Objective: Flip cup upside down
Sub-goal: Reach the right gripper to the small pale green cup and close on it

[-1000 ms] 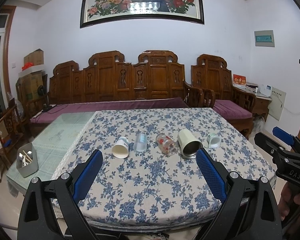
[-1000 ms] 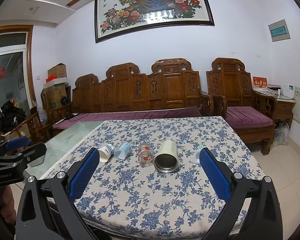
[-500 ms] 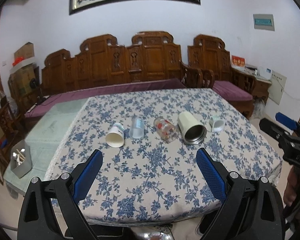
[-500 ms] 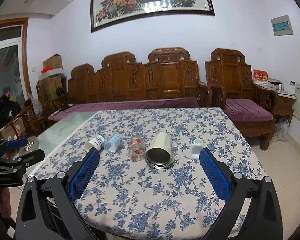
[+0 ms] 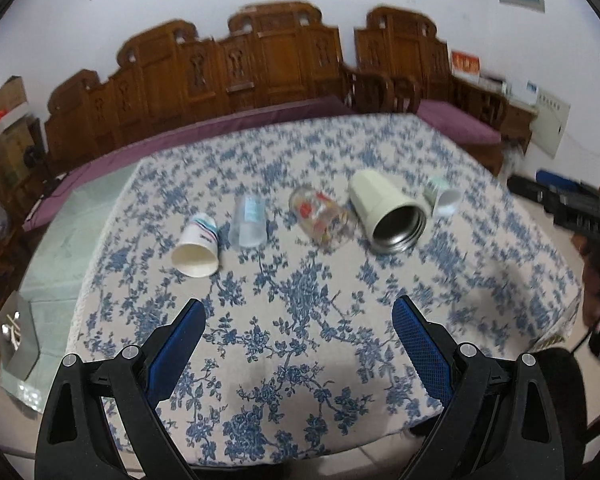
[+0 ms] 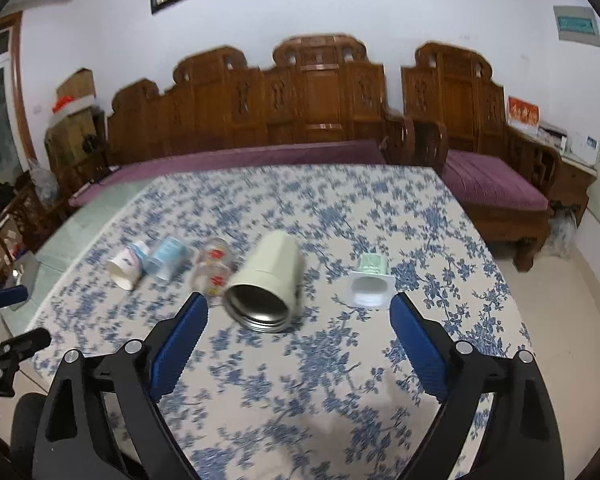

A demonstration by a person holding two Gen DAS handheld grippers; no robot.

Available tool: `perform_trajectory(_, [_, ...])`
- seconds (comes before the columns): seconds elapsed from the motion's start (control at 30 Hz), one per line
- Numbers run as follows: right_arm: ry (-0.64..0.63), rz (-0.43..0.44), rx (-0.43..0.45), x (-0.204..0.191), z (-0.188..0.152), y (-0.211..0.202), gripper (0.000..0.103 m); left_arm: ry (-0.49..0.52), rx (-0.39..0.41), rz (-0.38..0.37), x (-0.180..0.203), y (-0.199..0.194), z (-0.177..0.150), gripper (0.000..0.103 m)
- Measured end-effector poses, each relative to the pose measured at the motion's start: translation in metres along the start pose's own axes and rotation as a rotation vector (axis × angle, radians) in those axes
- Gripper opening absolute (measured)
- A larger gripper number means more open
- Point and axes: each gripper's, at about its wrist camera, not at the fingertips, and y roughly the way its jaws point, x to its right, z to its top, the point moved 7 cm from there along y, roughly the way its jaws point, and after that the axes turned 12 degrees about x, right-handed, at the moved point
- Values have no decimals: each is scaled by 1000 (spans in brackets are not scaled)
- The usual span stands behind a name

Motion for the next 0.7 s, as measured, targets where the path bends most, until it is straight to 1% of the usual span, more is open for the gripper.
perform_trajectory(0.07, [-4,-10,-40,11,-3,22,92,12,-51,-17,2,18,-6,91])
perform_trajectory(0.1, [-8,-19,-59,17,-4,32,91,15,-65,-22,2,25,-7,91])
perform_trajectory(0.27, [-29,-43,-155,40,-14,78,88,21,-106,-29,-1,54,-10,91])
perform_trajectory(0.37, [-28,-56,-223,55,-21,109,85,9,-116,-48,-2,71,-5,91])
perform_trajectory(0.47, [-19,-67,-287,68,-24,138,80,17,-123,-51,-3,86,-1,91])
perform_trajectory(0.57, [-4,-69,-340,78,-24,164,76,-3,-127,-80,-3,100,5,91])
perform_trajectory(0.7, [18,-79,-411,88,-26,193,72,8,-108,-89,0,114,16,91])
